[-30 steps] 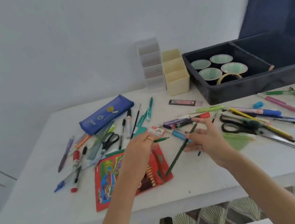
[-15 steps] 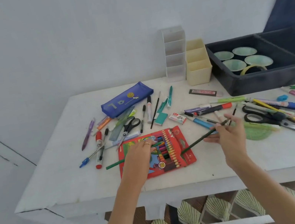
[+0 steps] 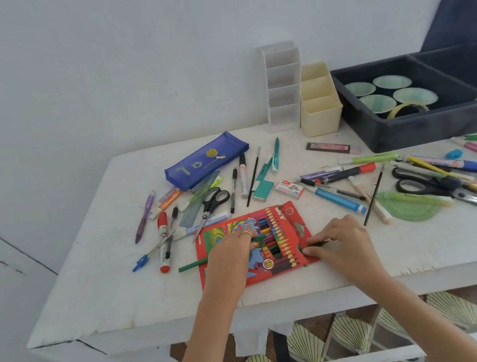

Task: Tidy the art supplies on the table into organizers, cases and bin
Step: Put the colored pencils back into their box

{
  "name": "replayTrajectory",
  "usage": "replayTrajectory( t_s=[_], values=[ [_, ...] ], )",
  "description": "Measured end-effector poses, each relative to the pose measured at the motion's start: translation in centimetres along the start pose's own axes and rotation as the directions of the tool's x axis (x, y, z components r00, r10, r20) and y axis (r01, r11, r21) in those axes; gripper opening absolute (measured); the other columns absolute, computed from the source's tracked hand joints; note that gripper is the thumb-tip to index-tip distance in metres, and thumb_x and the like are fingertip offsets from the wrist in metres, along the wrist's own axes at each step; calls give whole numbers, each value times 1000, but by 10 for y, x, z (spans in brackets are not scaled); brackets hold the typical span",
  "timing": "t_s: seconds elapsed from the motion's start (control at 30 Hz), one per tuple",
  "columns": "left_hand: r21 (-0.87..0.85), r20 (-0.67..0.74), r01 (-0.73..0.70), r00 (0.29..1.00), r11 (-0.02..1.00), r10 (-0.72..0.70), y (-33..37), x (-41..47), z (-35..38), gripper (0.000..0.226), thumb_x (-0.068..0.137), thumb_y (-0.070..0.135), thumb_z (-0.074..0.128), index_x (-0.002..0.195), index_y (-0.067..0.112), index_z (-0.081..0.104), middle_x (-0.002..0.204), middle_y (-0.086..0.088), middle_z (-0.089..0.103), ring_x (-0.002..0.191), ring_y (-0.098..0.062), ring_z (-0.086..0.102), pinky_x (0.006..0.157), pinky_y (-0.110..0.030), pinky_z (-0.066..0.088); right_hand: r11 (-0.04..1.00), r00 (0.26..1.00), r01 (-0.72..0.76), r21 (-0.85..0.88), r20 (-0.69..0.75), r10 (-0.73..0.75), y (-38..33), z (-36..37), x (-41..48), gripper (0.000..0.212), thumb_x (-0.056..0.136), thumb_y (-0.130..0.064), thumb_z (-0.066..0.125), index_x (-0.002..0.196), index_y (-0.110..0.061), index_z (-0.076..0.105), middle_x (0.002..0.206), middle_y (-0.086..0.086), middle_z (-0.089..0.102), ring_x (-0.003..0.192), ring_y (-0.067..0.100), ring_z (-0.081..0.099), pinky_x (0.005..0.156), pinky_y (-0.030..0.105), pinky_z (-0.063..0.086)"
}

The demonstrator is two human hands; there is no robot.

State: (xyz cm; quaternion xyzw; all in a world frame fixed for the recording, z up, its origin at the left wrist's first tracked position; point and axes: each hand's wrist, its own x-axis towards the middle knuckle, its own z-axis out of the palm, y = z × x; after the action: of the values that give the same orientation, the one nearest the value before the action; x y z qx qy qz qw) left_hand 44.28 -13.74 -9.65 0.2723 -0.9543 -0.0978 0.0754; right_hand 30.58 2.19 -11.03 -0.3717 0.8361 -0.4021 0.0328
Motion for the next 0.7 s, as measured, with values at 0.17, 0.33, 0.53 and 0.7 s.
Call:
replayTrajectory(
  t_s=[0.17,0.33,0.53,0.7],
  values=[
    [60,-67,12,998,998,-8,5,-11,21,39,100,21,39,139,19,35,138,5,44,128,-13,38,110,-29,24,986,989,125,-110,94,-115,-9,15,7,8,72,-17,78,77,-19,73,80,-7,57,80,11,47,70,21,38],
    [47,-79,33,996,998,-29,3,-12,25,41,100,26,40,140,20,33,142,5,41,133,-11,34,113,-28,20,997,984,81,-2,160,-79,-1,3,14,13,75,-8,76,84,-18,76,80,-6,64,70,0,54,64,5,38],
    [45,-106,28,994,999,-23,5,-12,24,41,100,29,39,140,20,34,142,5,42,132,-10,36,113,-27,21,987,967,162,-21,204,-154,-3,7,12,9,77,-12,73,81,-20,72,79,-12,59,81,9,49,68,9,32],
    [-10,-140,36,989,999,-37,4,-13,22,39,100,30,39,138,21,38,139,6,46,130,-10,39,112,-27,23,976,981,27,216,182,-67,-5,8,10,27,73,-6,75,79,-20,53,76,-6,64,71,6,56,63,11,44]
  ],
)
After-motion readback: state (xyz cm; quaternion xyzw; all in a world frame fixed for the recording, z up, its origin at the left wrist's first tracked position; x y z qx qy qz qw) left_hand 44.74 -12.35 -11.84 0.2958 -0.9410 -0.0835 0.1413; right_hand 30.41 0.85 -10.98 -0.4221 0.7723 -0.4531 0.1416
